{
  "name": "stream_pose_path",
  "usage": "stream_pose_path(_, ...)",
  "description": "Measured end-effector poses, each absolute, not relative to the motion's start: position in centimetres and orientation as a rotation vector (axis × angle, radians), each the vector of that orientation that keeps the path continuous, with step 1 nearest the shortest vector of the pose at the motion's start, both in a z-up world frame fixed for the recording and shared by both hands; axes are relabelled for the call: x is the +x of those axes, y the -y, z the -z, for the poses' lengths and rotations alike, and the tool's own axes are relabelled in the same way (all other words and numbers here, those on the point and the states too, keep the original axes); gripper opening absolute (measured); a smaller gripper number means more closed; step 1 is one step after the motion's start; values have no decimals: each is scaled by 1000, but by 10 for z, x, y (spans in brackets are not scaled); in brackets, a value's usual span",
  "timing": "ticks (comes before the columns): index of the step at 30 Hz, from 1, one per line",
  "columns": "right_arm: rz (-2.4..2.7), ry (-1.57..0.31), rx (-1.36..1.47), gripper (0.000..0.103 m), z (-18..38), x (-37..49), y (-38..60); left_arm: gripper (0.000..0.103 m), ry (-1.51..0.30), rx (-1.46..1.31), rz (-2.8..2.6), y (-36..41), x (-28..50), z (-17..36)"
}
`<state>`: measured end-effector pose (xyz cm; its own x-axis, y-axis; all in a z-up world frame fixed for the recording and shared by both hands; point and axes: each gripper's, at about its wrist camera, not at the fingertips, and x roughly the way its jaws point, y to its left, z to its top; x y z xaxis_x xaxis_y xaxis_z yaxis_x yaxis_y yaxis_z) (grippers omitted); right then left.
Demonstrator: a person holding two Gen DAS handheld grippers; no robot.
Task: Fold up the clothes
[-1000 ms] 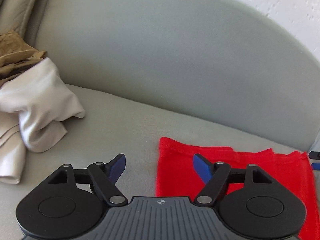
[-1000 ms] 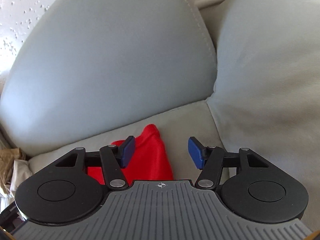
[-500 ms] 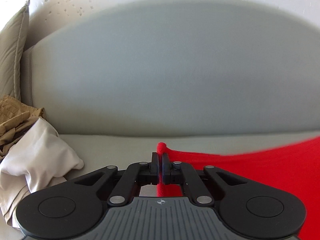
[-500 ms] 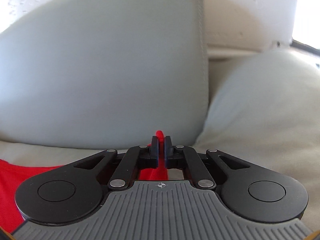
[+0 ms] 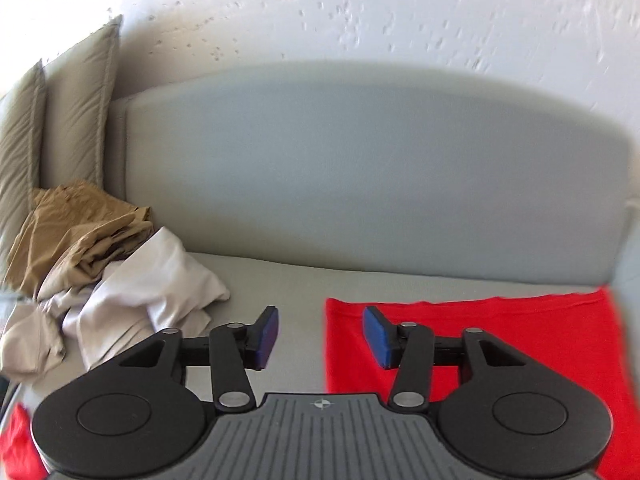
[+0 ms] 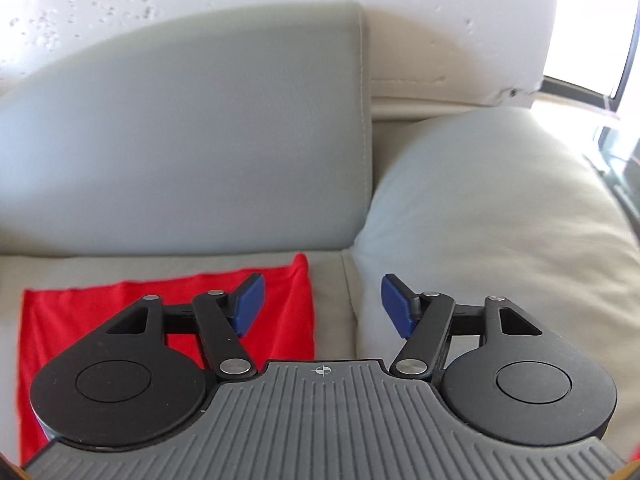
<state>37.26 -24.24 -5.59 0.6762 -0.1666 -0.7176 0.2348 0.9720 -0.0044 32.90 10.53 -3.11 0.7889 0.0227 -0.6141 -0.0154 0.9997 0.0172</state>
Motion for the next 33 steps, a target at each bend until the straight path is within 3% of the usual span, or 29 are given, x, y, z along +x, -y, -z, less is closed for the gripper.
stream_pose_path(1,222,-803,69,83,43,358,240,69,-655,3,0,-104,310,16)
stream_pose_path(2,219,-809,45,91,30,344,237,70,-648,7,17,-100,290,3)
stream_pose_path(9,146,-747,-81,97,-43,224,203,80,-589,28,129,-83,171,-73)
stream_pose_path(14,100,-736,-69,102,-68,151,192,85,-608,45,189,-78,109,-73)
stream_pose_path(19,84,-774,-53,103,-48,99,188,85,-670,38,202,-69,63,-17)
stream_pose_path(26,97,-928,12,103,30,62,186,85,-776,-21,133,-61,26,61)
stream_pose_path(28,128,-1008,8,103,55,60,184,84,-787,-37,110,-62,17,74)
stream_pose_path(33,180,-1006,27,102,89,43,181,84,-784,-76,84,-64,6,82)
